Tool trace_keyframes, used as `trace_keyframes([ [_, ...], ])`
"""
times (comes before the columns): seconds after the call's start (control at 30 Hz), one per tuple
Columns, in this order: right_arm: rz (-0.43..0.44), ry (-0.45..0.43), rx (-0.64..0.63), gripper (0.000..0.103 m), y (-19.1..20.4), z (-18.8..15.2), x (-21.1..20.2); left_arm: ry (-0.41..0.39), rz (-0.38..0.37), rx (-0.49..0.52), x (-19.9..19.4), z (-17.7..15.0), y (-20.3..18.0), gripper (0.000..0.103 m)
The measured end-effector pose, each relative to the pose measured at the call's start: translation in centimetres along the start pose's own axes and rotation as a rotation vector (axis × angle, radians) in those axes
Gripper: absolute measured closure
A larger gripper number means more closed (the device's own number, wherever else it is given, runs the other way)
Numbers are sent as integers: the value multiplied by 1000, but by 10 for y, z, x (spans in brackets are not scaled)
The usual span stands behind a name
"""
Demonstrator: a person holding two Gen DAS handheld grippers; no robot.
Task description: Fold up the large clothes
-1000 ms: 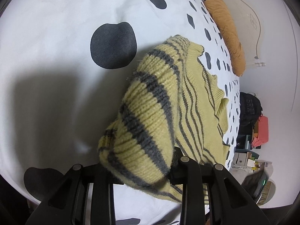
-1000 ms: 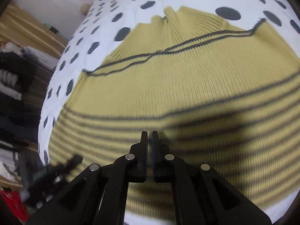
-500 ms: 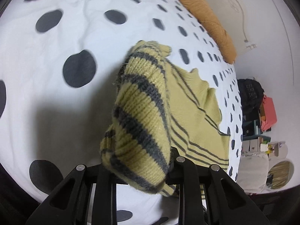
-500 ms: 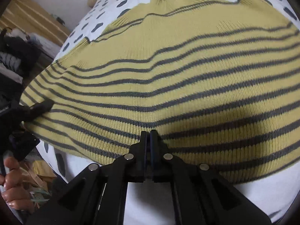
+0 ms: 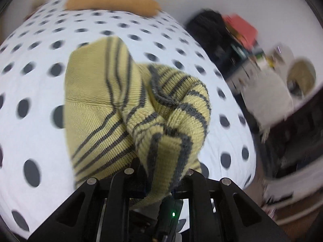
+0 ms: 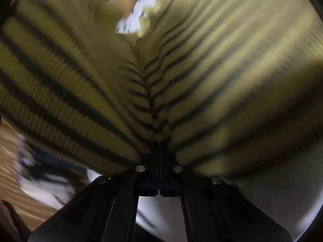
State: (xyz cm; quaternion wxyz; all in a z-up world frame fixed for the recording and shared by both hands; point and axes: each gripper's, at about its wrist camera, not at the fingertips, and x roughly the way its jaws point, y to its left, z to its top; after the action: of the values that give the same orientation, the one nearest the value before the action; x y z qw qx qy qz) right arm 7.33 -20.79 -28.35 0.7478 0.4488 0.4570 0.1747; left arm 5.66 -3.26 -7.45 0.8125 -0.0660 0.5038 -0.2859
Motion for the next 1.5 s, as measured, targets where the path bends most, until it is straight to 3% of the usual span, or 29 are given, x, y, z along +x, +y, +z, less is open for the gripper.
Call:
trace_keyframes([
  [0.13,54,-60,88,103,-33,-13,-38,137,29,118,68,-13,-47,88],
  [0.23,71,-63,119,103,-47,-16,-59,240,73,119,108,-36,-45,89],
  [0.27,18,-55,119,103,-49,-17,-61,233,74,112,109,-41,-44,88],
  [0.4,-17,-78,163,98,-71,-21,-99,261,51,115,104,-39,-40,86],
  [0.47,-77,-114,165,97,-77,-20,-126,283,23,122,106,-34,-40,75],
  [0.53,-132,-219,155,95,-78,-14,-169,298,-45,122,104,-34,-44,51],
  [0.57,-161,-266,141,95,-76,-8,-188,293,-74,113,99,-35,-48,50],
  [0.63,-193,-369,77,95,-54,11,-226,256,-139,87,80,-33,-50,50],
  [0.7,-209,-414,-27,95,-21,33,-248,155,-186,36,41,-34,-38,47],
  [0.73,-212,-410,-92,91,0,48,-253,111,-154,12,22,-35,-27,46],
  [0.8,-246,-355,-208,57,34,69,-239,46,-37,-30,-6,-40,0,42],
  [0.83,-294,-309,-265,29,54,77,-217,35,33,-40,-13,-44,15,40],
  [0.87,-355,-272,-323,22,66,85,-201,41,91,-43,-16,-47,29,40],
  [0.93,-438,-197,-421,22,83,95,-174,72,188,-55,-15,-62,58,40],
  [1.1,-581,4,-537,24,91,114,-96,136,222,-94,4,-100,95,40],
  [1.17,-656,75,-533,50,73,124,-73,168,241,-36,15,-115,94,40],
  [1.2,-680,109,-506,53,62,130,-65,176,244,-12,20,-120,93,40],
  [1.33,-605,180,-380,77,37,147,-69,199,227,80,39,-137,79,40],
  [1.4,-572,164,-336,80,41,152,-88,199,234,86,45,-138,76,40],
  [1.5,-576,105,-396,81,64,146,-114,171,241,43,40,-133,81,39],
])
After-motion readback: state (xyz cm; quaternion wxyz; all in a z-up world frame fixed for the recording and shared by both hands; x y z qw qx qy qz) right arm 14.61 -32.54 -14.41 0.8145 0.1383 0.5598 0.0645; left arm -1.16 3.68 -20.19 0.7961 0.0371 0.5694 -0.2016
